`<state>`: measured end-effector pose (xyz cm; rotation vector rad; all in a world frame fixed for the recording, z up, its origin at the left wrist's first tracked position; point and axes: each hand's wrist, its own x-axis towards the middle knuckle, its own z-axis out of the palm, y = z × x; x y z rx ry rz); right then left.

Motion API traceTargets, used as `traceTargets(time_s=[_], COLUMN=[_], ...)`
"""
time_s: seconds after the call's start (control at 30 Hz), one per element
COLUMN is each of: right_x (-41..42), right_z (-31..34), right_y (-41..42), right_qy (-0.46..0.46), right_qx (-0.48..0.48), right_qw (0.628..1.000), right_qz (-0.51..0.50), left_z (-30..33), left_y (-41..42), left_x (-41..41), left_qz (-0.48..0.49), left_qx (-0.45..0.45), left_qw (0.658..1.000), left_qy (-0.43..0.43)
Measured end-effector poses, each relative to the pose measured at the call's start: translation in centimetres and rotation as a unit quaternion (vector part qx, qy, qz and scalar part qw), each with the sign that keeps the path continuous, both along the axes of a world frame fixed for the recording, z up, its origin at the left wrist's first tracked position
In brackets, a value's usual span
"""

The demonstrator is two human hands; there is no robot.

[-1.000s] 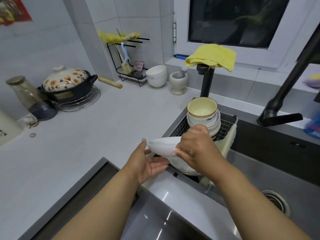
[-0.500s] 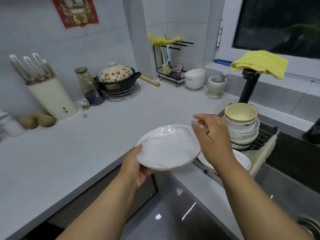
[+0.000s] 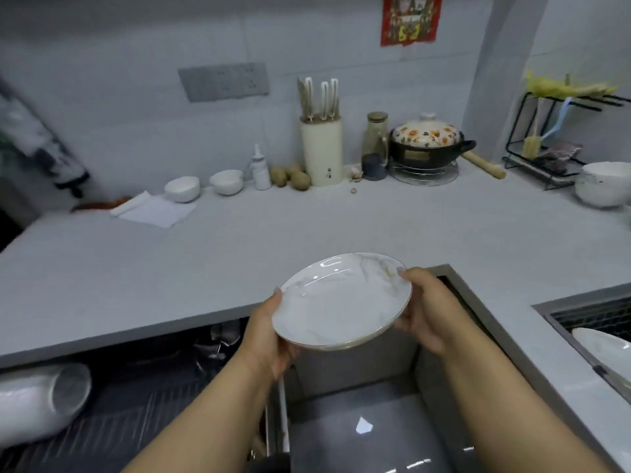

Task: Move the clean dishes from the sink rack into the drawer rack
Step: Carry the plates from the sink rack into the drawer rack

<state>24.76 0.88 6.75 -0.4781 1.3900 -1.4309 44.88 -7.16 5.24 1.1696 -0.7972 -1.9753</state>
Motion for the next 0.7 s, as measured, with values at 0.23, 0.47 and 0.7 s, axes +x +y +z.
traceTargets(time_s=[0.23, 0.47, 0.7], right_x=[14.0, 25.3, 33.6], right_z=[-1.4, -2.9, -5.3], right_y=[-4.3, -7.4, -10.8], right_qy=[-0.043, -0.044, -0.018], right_qx=[0.023, 0.044, 0.094], right_qw=[0.994, 0.984, 0.971], right_qz=[0.099, 0.165, 0.219], left_z=[-1.7, -3.8, -6.0], left_y=[-0.1, 0.8, 1.4], left_x=[15.8, 28.8, 37.4], left_qz=[0.100, 0.205, 0.275], left_qx=[0.022, 0.014, -0.004], left_qw=[0.992, 0.963, 0.917], left_qy=[-0.068, -0.177, -0.288])
